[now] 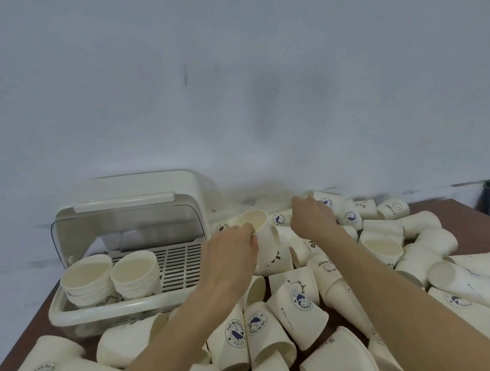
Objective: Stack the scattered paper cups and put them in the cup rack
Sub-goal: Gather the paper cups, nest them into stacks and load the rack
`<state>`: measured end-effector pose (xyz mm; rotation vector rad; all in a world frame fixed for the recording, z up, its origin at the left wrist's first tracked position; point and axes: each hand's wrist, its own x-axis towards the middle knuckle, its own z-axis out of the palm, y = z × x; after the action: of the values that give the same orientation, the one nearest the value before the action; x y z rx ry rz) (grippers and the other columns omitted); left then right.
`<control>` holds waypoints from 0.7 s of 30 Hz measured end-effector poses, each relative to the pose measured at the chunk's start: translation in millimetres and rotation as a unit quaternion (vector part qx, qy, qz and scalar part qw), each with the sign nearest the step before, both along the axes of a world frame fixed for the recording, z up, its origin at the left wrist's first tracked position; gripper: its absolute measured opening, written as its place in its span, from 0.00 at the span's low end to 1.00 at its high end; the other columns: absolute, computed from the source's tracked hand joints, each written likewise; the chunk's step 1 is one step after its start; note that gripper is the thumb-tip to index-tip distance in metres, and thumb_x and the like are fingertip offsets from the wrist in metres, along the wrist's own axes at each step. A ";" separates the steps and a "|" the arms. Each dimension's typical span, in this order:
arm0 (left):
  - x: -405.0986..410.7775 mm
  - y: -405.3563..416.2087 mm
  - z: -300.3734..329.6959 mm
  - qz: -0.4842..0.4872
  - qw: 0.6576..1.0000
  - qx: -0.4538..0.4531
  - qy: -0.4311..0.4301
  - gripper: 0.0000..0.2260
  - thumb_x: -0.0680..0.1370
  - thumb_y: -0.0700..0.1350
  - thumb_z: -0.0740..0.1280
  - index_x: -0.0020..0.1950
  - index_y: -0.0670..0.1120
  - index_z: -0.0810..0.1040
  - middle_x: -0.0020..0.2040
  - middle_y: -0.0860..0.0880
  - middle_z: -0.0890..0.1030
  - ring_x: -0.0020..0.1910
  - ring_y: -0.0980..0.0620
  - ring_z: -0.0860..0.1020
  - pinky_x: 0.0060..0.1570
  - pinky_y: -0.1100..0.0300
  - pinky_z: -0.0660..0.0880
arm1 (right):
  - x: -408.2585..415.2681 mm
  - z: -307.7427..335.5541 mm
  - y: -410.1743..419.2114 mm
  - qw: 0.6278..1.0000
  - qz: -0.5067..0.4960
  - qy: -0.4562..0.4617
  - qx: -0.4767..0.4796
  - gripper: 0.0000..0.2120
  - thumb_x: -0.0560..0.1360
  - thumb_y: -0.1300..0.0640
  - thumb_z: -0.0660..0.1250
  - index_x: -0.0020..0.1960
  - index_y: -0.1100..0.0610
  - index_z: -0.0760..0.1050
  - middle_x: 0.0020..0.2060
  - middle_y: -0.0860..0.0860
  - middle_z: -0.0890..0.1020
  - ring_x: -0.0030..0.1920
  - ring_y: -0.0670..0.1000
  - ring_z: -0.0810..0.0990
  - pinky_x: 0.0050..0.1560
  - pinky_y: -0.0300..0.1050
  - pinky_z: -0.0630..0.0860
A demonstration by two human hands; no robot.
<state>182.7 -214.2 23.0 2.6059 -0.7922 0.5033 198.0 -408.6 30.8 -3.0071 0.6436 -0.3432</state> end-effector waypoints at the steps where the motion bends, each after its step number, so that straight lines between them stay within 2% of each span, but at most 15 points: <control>1: -1.0 0.9 -3.4 -0.003 1.000 -0.001 0.001 0.13 0.83 0.50 0.53 0.53 0.49 0.75 0.46 0.52 0.79 0.43 0.49 0.77 0.45 0.52 0.75 | 8.1 -4.3 -6.1 1.000 0.005 0.010 -0.020 0.10 0.75 0.64 0.58 0.56 0.59 0.70 0.52 0.57 0.77 0.53 0.60 0.78 0.42 0.48 0.68; 5: -5.2 4.0 -8.6 -0.013 1.000 -0.011 0.000 0.13 0.83 0.51 0.53 0.52 0.50 0.76 0.45 0.54 0.79 0.42 0.51 0.77 0.44 0.53 0.76 | 26.7 -18.1 -22.1 0.997 0.009 0.038 -0.071 0.14 0.75 0.64 0.59 0.60 0.58 0.70 0.54 0.55 0.77 0.55 0.59 0.78 0.43 0.49 0.68; 10: -7.5 9.2 -5.5 -0.007 1.000 -0.018 -0.009 0.12 0.83 0.51 0.53 0.51 0.50 0.75 0.44 0.54 0.78 0.41 0.52 0.76 0.43 0.55 0.75 | 29.3 -28.0 -29.6 0.993 0.003 0.067 -0.099 0.14 0.74 0.67 0.61 0.57 0.58 0.75 0.54 0.55 0.77 0.55 0.58 0.79 0.44 0.48 0.69; 15: -7.9 18.1 -0.2 0.002 0.999 -0.033 -0.016 0.11 0.82 0.51 0.55 0.50 0.50 0.76 0.42 0.54 0.78 0.40 0.53 0.76 0.41 0.56 0.75 | 13.9 -19.7 -25.0 0.992 -0.005 0.022 -0.128 0.11 0.73 0.69 0.64 0.52 0.58 0.76 0.50 0.54 0.79 0.51 0.57 0.81 0.41 0.45 0.70; 18: -11.7 24.8 6.3 0.011 0.999 -0.033 -0.019 0.11 0.82 0.51 0.55 0.51 0.50 0.76 0.43 0.54 0.79 0.40 0.53 0.76 0.41 0.56 0.75 | -5.2 -6.9 -15.6 0.990 0.015 -0.026 -0.139 0.10 0.72 0.70 0.61 0.46 0.56 0.71 0.44 0.54 0.79 0.46 0.56 0.80 0.36 0.45 0.66; 21: -20.3 34.1 15.7 0.016 0.999 -0.036 -0.014 0.11 0.82 0.51 0.55 0.52 0.50 0.76 0.44 0.54 0.79 0.42 0.52 0.77 0.43 0.56 0.75 | -28.3 3.3 2.5 0.985 0.050 -0.081 -0.144 0.08 0.73 0.68 0.59 0.46 0.56 0.69 0.36 0.52 0.70 0.38 0.55 0.73 0.34 0.46 0.63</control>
<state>162.4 -180.1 38.7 2.5546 -0.7289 0.5675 169.7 -406.1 34.0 -3.2187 0.4626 -0.7238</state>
